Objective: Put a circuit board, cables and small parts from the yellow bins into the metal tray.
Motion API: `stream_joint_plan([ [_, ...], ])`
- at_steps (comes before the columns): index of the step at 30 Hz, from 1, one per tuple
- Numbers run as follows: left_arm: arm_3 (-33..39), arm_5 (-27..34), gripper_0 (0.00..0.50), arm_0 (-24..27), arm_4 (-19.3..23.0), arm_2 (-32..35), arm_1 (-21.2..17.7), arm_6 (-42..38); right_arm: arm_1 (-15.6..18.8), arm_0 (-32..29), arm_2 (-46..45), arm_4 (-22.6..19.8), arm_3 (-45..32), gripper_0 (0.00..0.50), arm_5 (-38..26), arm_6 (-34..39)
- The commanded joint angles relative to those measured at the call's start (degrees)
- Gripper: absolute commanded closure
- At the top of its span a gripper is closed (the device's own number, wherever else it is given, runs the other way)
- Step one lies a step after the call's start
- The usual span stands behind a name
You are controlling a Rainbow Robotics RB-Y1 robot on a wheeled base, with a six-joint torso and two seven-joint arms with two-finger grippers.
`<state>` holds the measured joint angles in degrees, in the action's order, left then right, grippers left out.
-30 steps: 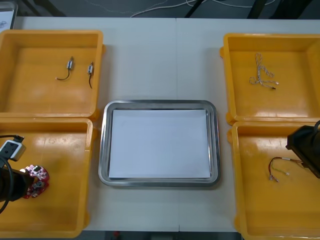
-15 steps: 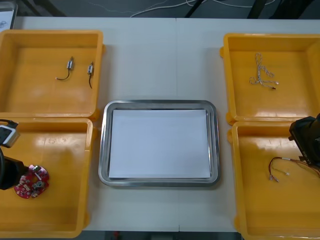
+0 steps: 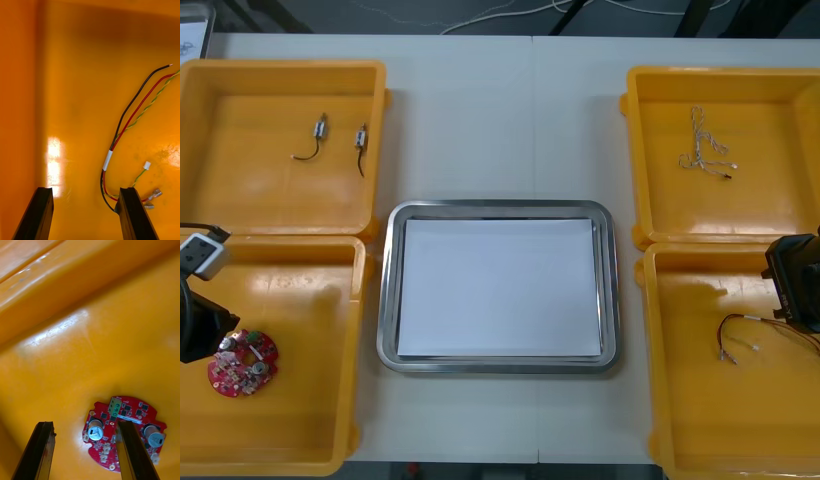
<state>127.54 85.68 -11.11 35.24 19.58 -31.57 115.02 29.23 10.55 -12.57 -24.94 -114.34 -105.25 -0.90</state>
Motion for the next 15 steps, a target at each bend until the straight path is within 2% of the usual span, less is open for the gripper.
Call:
stream_joint_plan([
  [1, 1.8, 0.5, 0.025, 0.9, 0.3, -1.7, -3.2, 11.1, -2.2, -0.5, -2.8, -0.2, -0.4, 0.0, 1.4, 2.7],
  [7, 1.2, 0.4, 0.027, 0.7, 0.6, -2.4, -3.8, 16.1, -3.8, -2.7, -3.7, -0.1, -0.5, 0.0, 5.5, 4.2],
  [15, -3.7, -2.9, 0.035, 0.7, 0.6, -5.7, -4.2, 17.4, -4.8, -5.9, -3.8, 1.1, -0.5, 0.0, 9.2, 4.9],
])
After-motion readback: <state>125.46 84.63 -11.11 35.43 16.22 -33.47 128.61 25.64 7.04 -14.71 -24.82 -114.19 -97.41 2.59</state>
